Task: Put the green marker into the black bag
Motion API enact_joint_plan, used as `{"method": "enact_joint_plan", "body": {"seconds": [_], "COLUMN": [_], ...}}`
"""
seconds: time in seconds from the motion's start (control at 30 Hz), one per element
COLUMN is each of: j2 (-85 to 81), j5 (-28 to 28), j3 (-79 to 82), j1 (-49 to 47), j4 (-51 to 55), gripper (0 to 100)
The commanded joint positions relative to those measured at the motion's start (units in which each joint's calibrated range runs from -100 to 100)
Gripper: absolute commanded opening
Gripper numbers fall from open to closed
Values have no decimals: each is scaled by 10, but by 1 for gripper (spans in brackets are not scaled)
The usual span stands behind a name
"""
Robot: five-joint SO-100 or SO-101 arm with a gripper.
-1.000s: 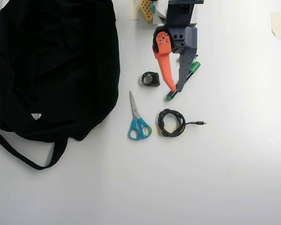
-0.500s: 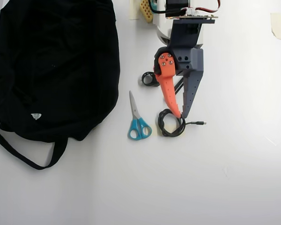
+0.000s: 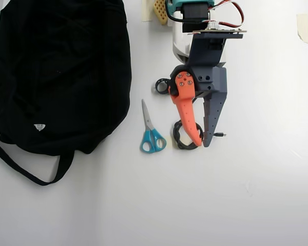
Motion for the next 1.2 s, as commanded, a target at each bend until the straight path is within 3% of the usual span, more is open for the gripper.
{"method": "enact_joint_plan", "body": {"seconds": [0.0, 0.87, 1.17], "j2": [-6, -16, -18], "j5": [-5, -10, -11], "j3": [-29, -19, -98], "j1": [3, -49, -41], "j4": [-11, 3, 275], "gripper": [2, 2, 2]}}
